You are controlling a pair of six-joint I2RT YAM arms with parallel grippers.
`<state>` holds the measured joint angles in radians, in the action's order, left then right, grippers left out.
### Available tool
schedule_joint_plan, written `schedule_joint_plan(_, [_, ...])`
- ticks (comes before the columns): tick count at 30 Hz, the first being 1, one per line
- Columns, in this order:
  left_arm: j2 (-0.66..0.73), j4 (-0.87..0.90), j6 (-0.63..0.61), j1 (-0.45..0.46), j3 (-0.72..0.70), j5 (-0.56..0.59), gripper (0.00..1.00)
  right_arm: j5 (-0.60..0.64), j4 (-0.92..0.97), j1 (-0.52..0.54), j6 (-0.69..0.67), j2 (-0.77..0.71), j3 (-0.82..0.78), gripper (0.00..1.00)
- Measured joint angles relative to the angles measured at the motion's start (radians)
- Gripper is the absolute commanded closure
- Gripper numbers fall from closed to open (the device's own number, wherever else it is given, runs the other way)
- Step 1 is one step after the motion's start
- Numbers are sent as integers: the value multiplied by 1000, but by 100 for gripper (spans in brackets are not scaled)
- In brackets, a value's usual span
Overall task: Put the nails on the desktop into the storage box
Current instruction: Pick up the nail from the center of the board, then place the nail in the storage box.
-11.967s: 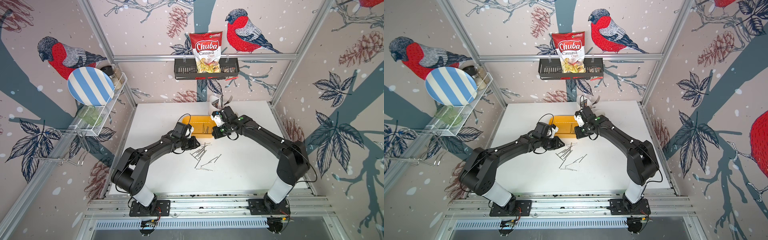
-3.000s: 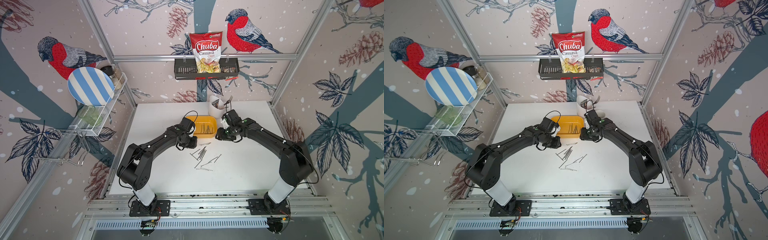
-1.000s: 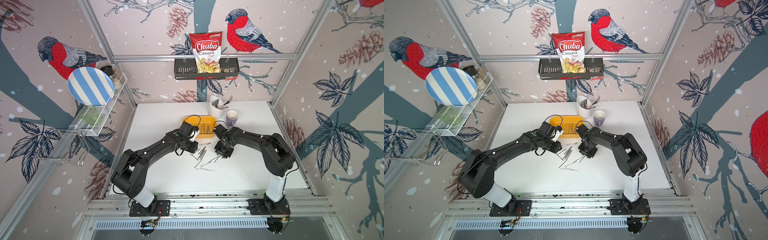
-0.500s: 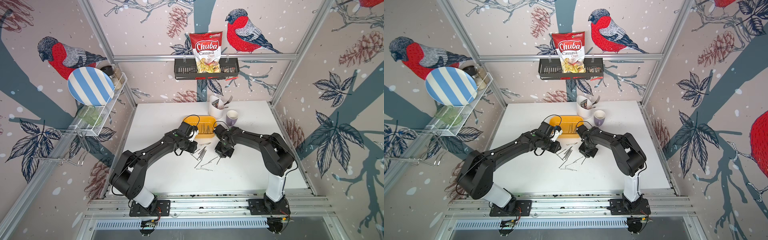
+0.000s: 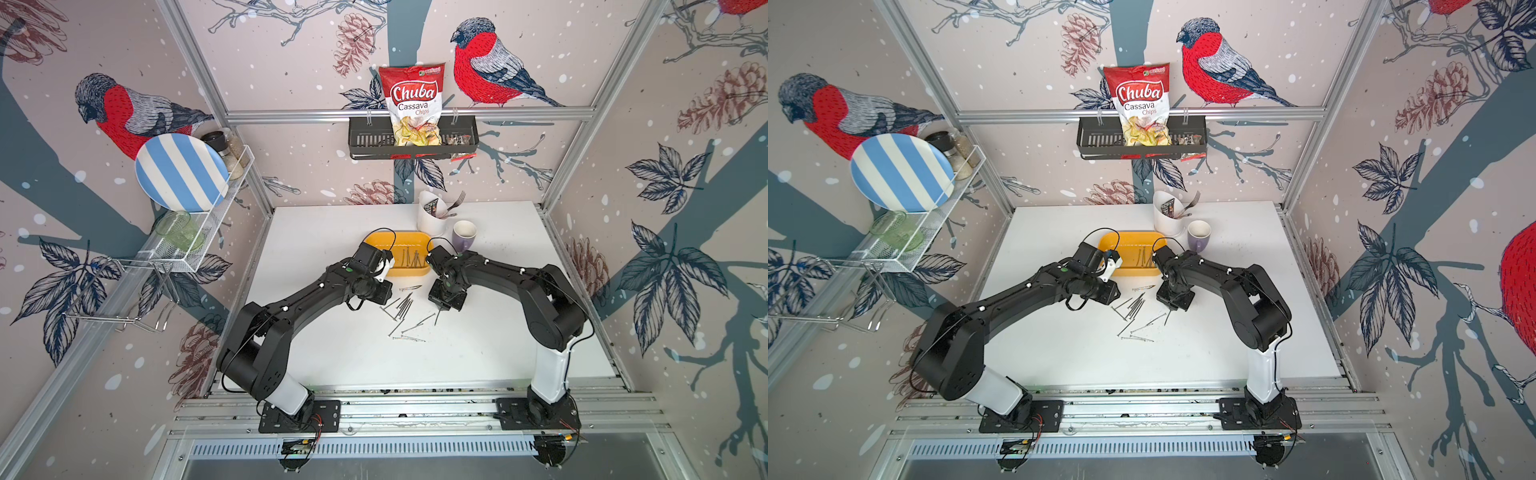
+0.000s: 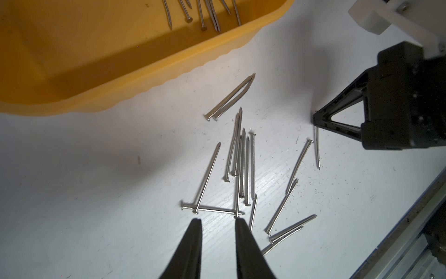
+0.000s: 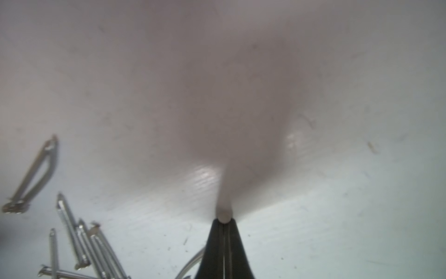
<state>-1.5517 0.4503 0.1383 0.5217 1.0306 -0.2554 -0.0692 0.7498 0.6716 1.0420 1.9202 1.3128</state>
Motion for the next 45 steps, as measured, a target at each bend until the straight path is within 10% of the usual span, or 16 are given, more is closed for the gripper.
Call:
schedule_joint_plan(14, [-16, -107, 124, -142, -48, -184, 73, 75, 43, 26, -192, -6, 303, 100])
schedule_joint_plan(29, [-75, -111, 131, -171, 0, -241, 73, 114, 223, -63, -438, 343, 930, 100])
schedule_joint_plan(45, [-52, -86, 120, -189, -23, -237, 73, 28, 216, -96, -496, 492, 957, 100])
